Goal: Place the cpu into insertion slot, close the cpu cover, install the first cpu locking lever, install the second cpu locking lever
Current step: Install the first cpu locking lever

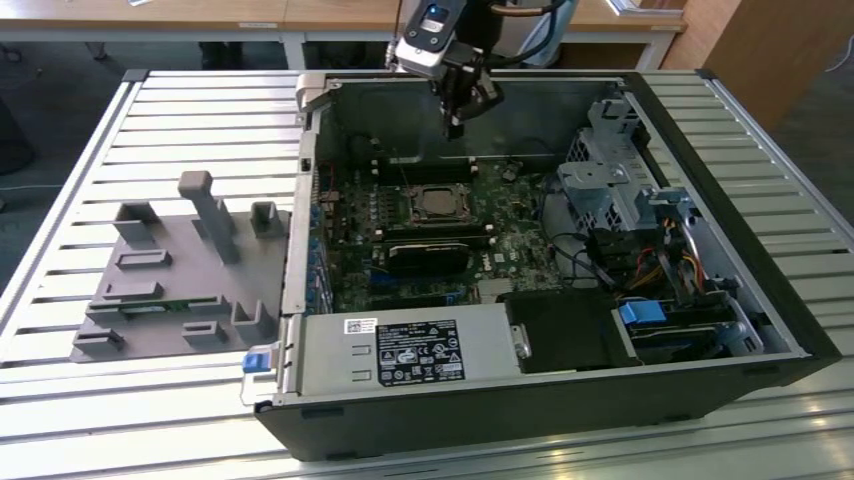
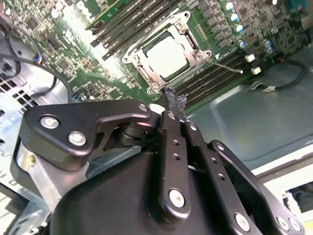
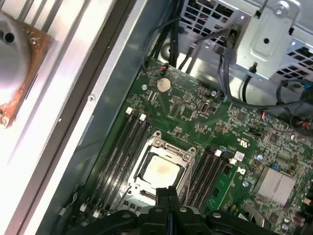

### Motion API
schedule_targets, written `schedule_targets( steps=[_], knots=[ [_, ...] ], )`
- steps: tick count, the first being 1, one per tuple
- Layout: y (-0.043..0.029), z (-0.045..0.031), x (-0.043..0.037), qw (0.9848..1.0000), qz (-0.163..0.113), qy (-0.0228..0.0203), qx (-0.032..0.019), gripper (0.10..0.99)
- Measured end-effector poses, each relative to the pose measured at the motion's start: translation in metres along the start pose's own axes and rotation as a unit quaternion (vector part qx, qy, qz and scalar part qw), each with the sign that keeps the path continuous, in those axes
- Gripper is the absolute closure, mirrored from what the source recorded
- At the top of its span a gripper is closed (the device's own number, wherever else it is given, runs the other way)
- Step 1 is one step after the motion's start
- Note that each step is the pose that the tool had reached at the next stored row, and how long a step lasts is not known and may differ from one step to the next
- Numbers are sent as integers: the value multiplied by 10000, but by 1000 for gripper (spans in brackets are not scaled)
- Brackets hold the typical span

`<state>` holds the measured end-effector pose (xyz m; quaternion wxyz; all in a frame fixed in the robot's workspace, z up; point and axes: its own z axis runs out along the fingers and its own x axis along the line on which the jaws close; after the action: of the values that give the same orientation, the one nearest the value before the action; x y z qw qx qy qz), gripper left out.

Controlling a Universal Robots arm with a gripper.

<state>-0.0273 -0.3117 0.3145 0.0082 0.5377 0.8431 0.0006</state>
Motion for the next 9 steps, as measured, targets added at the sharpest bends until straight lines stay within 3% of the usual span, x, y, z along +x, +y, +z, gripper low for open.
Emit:
schedule_targets(
  steps=[9],
  knots=[
    [0, 0, 0, 9983, -585, 6, -8, 965]
  ],
)
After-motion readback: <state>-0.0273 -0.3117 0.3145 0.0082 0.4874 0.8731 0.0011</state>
